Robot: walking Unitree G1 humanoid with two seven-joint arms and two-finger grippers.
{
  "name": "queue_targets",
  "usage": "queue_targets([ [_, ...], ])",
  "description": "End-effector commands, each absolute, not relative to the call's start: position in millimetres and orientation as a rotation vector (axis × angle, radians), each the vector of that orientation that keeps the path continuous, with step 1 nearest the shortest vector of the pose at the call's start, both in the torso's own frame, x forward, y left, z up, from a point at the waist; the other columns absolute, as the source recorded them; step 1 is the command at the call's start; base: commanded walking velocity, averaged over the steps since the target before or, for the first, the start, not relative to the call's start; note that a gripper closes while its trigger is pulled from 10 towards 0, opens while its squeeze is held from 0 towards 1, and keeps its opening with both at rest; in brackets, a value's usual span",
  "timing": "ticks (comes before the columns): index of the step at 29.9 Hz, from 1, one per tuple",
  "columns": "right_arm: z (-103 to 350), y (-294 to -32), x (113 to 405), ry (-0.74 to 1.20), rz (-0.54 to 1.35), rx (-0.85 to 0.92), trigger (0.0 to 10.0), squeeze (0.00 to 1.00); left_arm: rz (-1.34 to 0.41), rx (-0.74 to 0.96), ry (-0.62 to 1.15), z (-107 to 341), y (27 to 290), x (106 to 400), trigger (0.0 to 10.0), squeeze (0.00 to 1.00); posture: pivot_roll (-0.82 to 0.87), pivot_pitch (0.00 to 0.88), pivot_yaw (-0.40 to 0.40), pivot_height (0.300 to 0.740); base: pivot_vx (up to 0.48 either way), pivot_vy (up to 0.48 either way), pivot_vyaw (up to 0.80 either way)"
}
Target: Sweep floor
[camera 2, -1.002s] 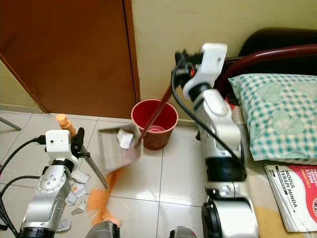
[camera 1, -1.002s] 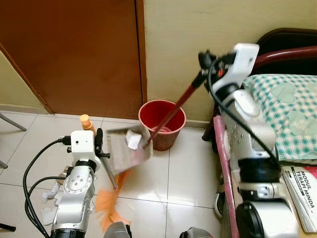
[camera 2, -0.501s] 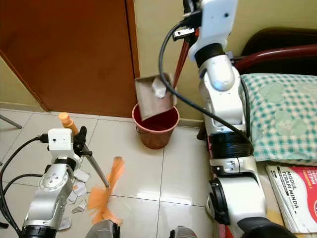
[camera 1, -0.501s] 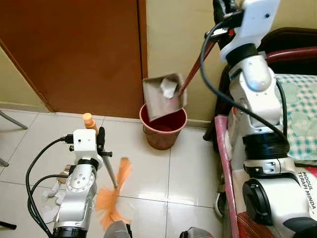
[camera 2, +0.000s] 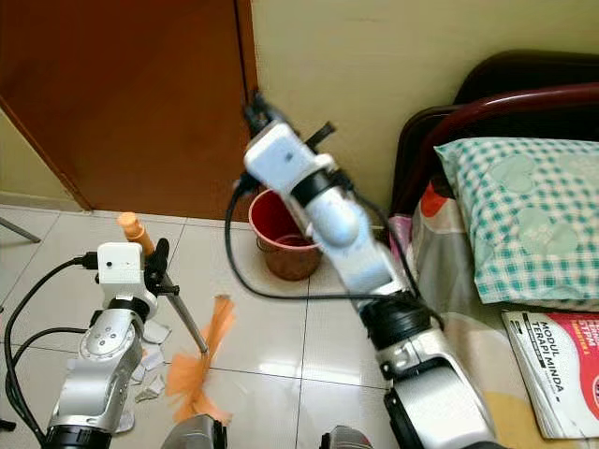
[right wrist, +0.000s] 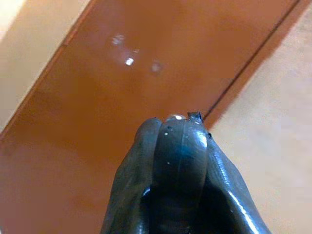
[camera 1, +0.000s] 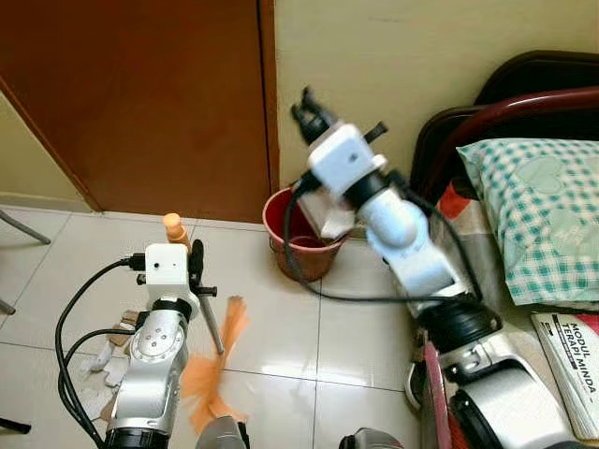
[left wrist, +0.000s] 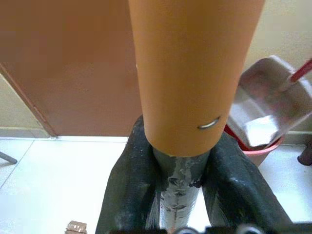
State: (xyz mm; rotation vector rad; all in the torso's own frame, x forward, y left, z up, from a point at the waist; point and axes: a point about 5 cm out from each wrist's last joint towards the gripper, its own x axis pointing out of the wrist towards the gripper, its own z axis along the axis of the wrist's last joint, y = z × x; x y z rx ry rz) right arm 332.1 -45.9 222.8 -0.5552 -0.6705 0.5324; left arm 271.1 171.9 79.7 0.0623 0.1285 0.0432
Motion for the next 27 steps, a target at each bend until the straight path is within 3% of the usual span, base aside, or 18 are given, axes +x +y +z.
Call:
queue_targets([
  [1, 236.4, -42.7, 327.5, -0.763, 0.539, -0.574, 10.0, 0.00, 0.054, 0.070, 0.202, 65.9, 174.7, 265.2, 10.0, 0.00, -0.02, 0.097, -0.008, 0.740, 0.000, 0.000, 0.00],
  [6, 254.9, -49.2, 329.1, -0.830, 0.461, -0.540, 10.0, 0.00, 0.051, 0.067, 0.197, 66.6, 172.6, 267.6, 10.0, 0.00, -0.03, 0.094, -0.009, 0.740, 0.000, 0.000, 0.00],
  [16, 319.7, -57.6, 333.6, -0.883, 0.313, -0.165, 10.0, 0.00, 0.046, 0.069, 0.184, 68.6, 169.9, 269.1, 10.0, 0.00, -0.03, 0.090, -0.010, 0.740, 0.000, 0.000, 0.00],
  [21, 319.1, -55.5, 335.8, -0.811, 0.322, -0.011, 10.0, 0.00, 0.045, 0.073, 0.176, 69.3, 169.6, 269.3, 10.0, 0.00, -0.02, 0.087, -0.012, 0.740, 0.000, 0.000, 0.00],
  [27, 286.3, -55.0, 343.7, -0.586, 0.340, 0.202, 10.0, 0.00, 0.027, 0.077, 0.178, 68.2, 166.5, 265.2, 10.0, 0.00, -0.02, 0.088, -0.010, 0.740, 0.000, 0.000, 0.00],
])
